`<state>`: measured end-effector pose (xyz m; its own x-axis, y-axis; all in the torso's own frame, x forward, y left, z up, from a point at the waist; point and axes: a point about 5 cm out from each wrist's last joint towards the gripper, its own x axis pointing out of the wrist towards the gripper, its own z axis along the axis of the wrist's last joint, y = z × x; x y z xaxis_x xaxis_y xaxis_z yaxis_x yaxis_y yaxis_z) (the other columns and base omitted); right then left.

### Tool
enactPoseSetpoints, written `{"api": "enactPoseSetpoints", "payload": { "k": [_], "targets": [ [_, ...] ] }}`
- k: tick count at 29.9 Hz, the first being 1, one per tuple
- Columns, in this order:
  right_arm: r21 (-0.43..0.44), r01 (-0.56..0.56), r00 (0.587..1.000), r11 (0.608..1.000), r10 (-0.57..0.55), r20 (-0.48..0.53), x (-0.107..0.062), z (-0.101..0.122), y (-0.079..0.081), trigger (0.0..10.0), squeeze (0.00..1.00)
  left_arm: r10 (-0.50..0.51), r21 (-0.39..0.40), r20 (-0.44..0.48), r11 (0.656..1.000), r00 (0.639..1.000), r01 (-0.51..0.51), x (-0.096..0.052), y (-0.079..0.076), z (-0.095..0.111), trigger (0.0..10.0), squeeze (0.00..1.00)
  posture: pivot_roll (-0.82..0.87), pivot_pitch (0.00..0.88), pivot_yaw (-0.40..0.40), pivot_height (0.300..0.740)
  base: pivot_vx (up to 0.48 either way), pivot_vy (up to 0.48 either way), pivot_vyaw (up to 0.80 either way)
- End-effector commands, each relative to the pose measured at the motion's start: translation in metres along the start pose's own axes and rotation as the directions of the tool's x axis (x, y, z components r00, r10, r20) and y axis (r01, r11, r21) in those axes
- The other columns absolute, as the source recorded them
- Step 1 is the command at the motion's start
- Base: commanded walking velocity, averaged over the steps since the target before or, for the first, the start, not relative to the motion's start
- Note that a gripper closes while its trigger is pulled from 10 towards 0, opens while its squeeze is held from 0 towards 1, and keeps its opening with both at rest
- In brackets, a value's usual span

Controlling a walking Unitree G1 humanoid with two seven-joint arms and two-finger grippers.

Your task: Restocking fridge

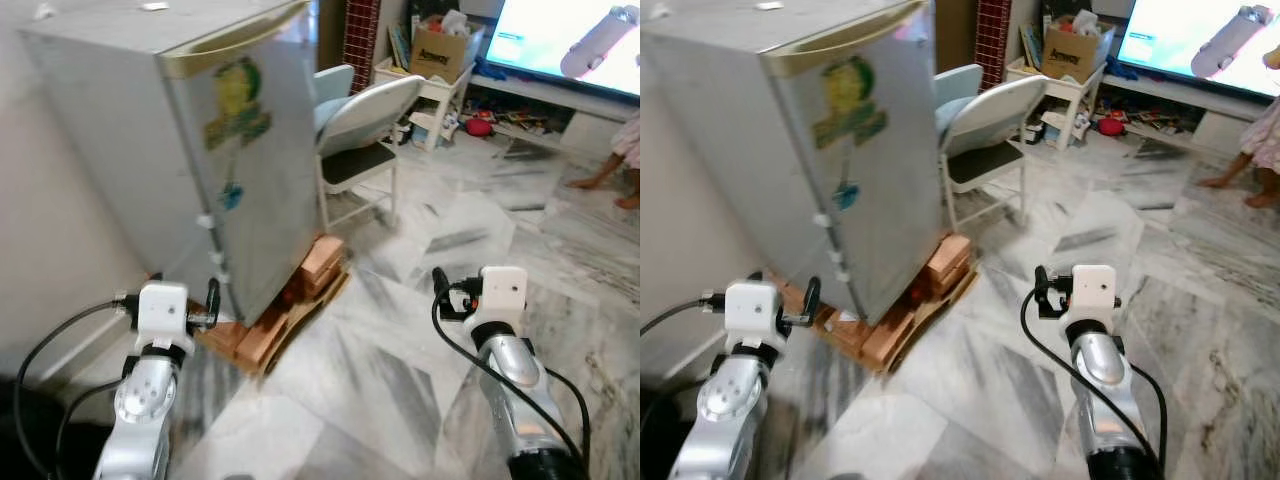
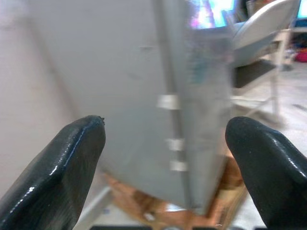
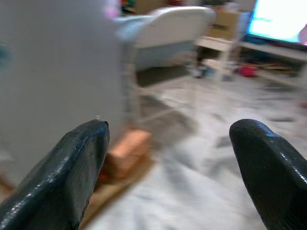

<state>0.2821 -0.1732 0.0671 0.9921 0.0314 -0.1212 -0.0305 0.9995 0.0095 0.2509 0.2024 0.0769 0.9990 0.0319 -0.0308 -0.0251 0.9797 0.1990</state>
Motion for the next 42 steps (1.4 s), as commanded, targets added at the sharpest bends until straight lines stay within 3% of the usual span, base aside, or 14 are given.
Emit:
{"api": "enactPoseSetpoints", "payload": {
  "k": [1, 10, 16, 21, 28, 42],
  "targets": [
    [-0.005, 0.022, 0.999, 1.000, -0.022, 0.036, 0.001, 0.011, -0.010, 10.0, 0.00, -0.005, -0.013, 0.015, 1.000, 1.000, 0.006, 0.003, -0.004, 0.005, 10.0, 0.00, 0.07, 0.020, -0.018, 0.740, 0.274, 0.398, -0.80],
    [-0.015, 0.004, 0.999, 1.000, -0.003, 0.047, 0.000, 0.012, -0.010, 10.0, 0.00, -0.007, -0.031, 0.015, 0.999, 1.000, 0.008, 0.002, -0.007, 0.006, 10.0, 0.00, 0.07, 0.037, -0.023, 0.740, 0.272, 0.395, -0.78],
    [-0.046, -0.018, 0.998, 0.999, 0.021, 0.055, 0.002, 0.015, -0.006, 10.0, 0.00, -0.038, -0.030, 0.022, 0.999, 0.999, 0.038, 0.003, -0.012, 0.008, 10.0, 0.00, 0.07, 0.044, -0.024, 0.740, 0.254, 0.407, 0.00],
    [-0.071, -0.034, 0.998, 0.997, 0.038, 0.056, 0.001, 0.016, -0.005, 10.0, 0.00, -0.043, -0.021, 0.023, 0.999, 0.999, 0.043, 0.003, -0.012, 0.008, 10.0, 0.00, 0.07, 0.047, -0.022, 0.740, 0.254, 0.400, -0.80],
    [-0.109, -0.054, 0.997, 0.993, 0.061, 0.057, 0.000, 0.015, -0.001, 10.0, 0.00, -0.075, -0.020, 0.022, 0.997, 0.997, 0.075, 0.001, -0.021, 0.007, 10.0, 0.00, 0.07, 0.049, -0.026, 0.740, 0.000, 0.000, -0.78],
    [-0.136, -0.069, 0.995, 0.988, 0.077, 0.058, 0.002, 0.016, 0.003, 10.0, 0.00, -0.120, -0.032, 0.021, 0.992, 0.993, 0.120, 0.005, -0.023, 0.009, 10.0, 0.00, 0.07, 0.056, -0.029, 0.740, 0.000, 0.000, -0.79]
  ]
}}
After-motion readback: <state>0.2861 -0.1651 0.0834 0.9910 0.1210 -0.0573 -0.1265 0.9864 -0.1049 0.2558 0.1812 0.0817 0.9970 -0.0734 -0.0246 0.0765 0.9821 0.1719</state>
